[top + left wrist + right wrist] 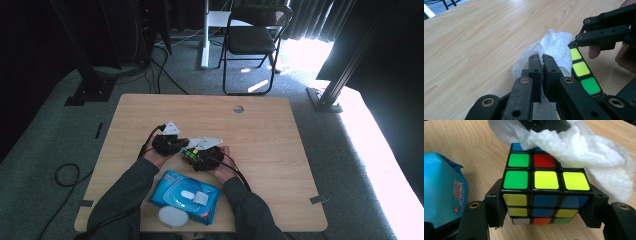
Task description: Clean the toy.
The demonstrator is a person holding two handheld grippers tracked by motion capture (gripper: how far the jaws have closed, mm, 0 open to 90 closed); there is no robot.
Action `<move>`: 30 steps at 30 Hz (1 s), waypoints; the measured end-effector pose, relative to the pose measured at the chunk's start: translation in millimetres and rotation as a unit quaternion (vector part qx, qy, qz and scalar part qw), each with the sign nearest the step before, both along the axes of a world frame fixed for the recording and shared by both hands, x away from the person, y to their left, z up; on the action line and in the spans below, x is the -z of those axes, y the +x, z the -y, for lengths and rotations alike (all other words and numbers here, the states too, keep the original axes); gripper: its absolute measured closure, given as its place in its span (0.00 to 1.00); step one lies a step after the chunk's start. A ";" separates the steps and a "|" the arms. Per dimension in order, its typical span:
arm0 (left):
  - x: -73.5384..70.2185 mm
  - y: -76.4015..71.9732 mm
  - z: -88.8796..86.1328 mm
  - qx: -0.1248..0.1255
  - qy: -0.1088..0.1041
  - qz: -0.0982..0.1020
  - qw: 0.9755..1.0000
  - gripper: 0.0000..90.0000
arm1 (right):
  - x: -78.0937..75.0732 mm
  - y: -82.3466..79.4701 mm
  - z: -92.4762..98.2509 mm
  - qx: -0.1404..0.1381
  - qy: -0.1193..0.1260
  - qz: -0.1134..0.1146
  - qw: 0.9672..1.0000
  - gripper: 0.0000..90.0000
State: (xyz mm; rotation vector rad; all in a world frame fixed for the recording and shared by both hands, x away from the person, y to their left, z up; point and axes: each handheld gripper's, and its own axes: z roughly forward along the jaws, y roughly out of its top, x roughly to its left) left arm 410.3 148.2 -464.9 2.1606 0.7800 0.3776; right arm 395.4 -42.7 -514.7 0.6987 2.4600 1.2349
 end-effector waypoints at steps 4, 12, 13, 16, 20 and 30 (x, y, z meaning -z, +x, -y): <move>-0.4 -1.1 3.0 0.006 0.000 0.001 1.000 0.96 | -0.2 -0.4 -0.4 -0.003 -0.001 0.001 1.000 0.38; -0.8 -11.2 19.2 0.047 -0.001 0.001 0.999 0.96 | 0.5 -1.2 -2.1 -0.006 -0.003 0.002 1.000 0.38; -1.0 -12.3 20.7 0.052 -0.001 0.001 0.999 0.96 | 0.6 -1.3 -2.2 -0.006 -0.003 0.002 1.000 0.38; -1.3 -14.5 23.3 0.060 -0.004 0.001 0.998 0.96 | 0.5 -1.1 -1.9 -0.005 -0.003 0.003 1.000 0.38; -2.5 -18.0 27.2 0.081 -0.006 0.000 0.997 0.96 | -0.3 -0.4 -0.4 -0.003 -0.002 0.005 1.000 0.38; -1.0 -7.8 13.3 0.041 -0.007 0.004 0.999 0.96 | -0.9 -3.0 -1.7 -0.011 -0.004 0.007 1.000 0.38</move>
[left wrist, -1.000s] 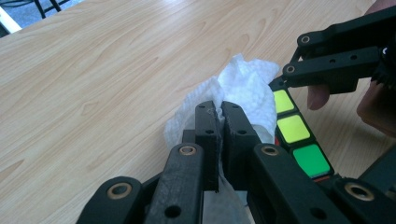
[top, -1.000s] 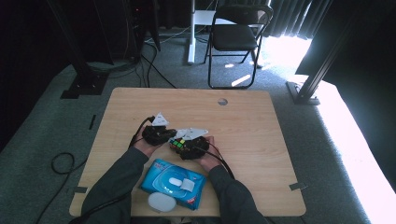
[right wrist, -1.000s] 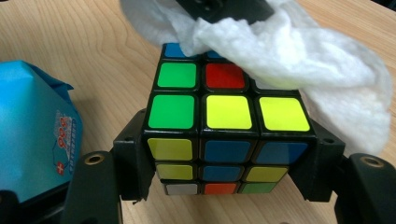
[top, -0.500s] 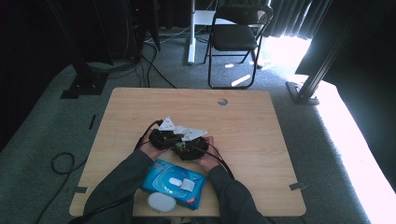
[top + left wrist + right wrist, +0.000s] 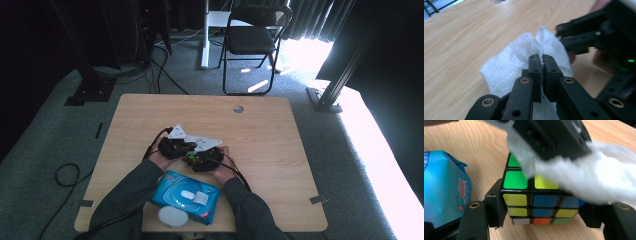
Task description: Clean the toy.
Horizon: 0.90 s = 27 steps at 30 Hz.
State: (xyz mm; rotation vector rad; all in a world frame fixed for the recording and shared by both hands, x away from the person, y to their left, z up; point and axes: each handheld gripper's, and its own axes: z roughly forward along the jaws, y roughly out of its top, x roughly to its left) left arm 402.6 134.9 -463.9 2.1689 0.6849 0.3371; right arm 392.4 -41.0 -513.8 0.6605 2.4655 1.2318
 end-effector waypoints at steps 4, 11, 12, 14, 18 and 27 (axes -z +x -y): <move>1.3 3.6 -7.8 -0.016 -0.004 -0.003 1.000 0.96 | 0.3 0.0 0.1 -0.002 -0.003 0.002 1.000 0.38; 3.2 5.8 -22.7 -0.034 -0.017 -0.012 0.999 0.96 | -0.1 -0.4 4.6 -0.002 -0.002 0.001 1.000 0.38; 3.8 5.6 -24.2 -0.035 -0.018 -0.014 0.999 0.96 | -0.6 -0.2 6.5 -0.001 0.001 0.001 1.000 0.38; 5.2 5.4 -27.3 -0.036 -0.019 -0.017 0.999 0.96 | -1.2 -0.2 8.4 0.000 0.004 0.003 1.000 0.38; 7.9 4.4 -30.6 -0.036 -0.017 -0.021 0.999 0.96 | -1.7 -0.3 11.1 0.001 0.008 0.001 1.000 0.38; 12.3 2.9 -33.7 -0.026 -0.018 -0.027 0.999 0.96 | -6.5 -1.5 13.7 -0.012 0.028 0.000 1.000 0.38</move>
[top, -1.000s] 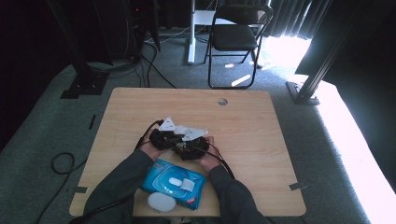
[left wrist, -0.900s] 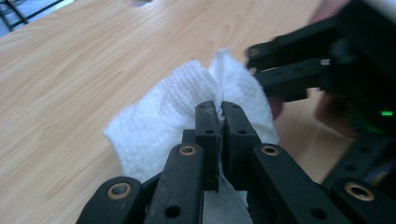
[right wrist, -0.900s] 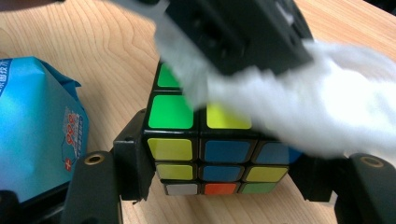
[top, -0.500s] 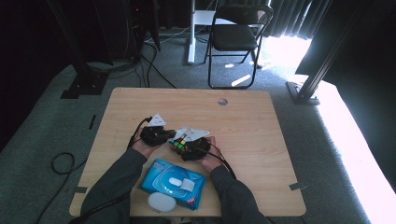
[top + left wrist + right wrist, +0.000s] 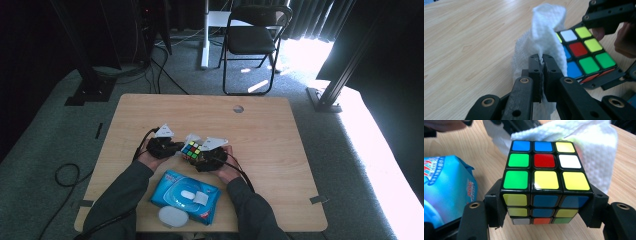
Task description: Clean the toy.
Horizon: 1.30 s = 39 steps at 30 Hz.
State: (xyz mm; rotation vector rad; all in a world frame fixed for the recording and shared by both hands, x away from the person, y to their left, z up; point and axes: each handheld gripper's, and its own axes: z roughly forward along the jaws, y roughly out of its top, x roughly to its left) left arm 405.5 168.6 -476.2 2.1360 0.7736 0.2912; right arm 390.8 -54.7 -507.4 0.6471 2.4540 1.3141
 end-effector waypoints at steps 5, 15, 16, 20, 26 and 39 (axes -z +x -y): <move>4.4 -0.2 1.2 0.007 0.006 -0.005 1.000 0.96 | -1.9 0.5 2.7 -0.002 0.004 0.001 1.000 0.38; 5.1 -1.5 2.1 0.014 0.015 -0.004 1.000 0.96 | -4.6 1.6 6.9 0.003 0.017 -0.002 1.000 0.38; 4.2 -1.9 1.8 0.014 0.014 -0.003 1.000 0.96 | -4.6 1.6 6.9 0.002 0.017 -0.003 1.000 0.38; 0.1 -3.5 -0.5 0.014 -0.001 0.002 1.000 0.96 | -1.0 0.3 4.8 -0.001 0.004 -0.004 1.000 0.38; -6.1 -3.4 0.9 0.015 -0.001 0.008 1.000 0.96 | 5.3 -2.5 -0.4 -0.010 -0.005 -0.007 1.000 0.38; 4.7 -0.5 -0.6 0.008 0.006 -0.008 1.000 0.96 | -1.2 -8.0 -3.8 -0.032 0.011 0.000 0.999 0.38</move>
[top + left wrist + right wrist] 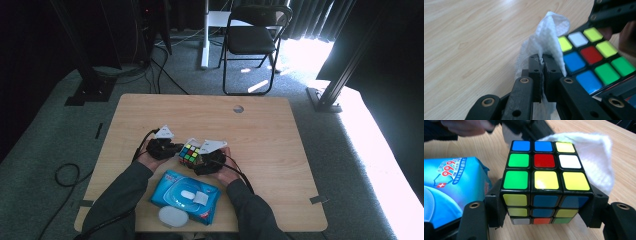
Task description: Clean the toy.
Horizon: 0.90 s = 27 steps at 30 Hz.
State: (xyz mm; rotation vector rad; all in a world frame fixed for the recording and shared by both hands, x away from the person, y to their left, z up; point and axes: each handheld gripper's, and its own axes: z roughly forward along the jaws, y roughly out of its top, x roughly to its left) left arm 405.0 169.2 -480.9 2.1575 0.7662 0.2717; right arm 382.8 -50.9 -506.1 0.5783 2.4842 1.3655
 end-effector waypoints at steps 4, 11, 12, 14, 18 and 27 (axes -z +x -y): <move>4.3 -0.4 0.8 0.004 0.006 -0.003 1.000 0.96 | -2.1 0.8 2.6 -0.001 0.005 -0.001 1.000 0.38; 10.8 -2.6 1.6 0.010 0.020 -0.011 1.000 0.96 | -4.9 3.6 6.7 0.008 0.012 -0.001 1.000 0.38; 11.8 -3.3 1.5 0.011 0.020 -0.013 1.000 0.96 | -6.1 5.2 8.6 0.013 0.016 -0.003 1.000 0.38; 13.1 -4.1 1.4 0.012 0.020 -0.014 1.000 0.96 | -7.0 6.6 10.1 0.021 0.017 -0.003 1.000 0.38; 14.1 -3.8 1.1 0.016 0.026 -0.017 0.999 0.96 | -7.5 8.0 12.1 0.026 0.024 -0.006 0.999 0.38; 13.7 -4.6 0.1 0.015 0.028 -0.016 0.999 0.96 | -8.6 9.7 11.6 0.031 0.029 -0.006 0.999 0.38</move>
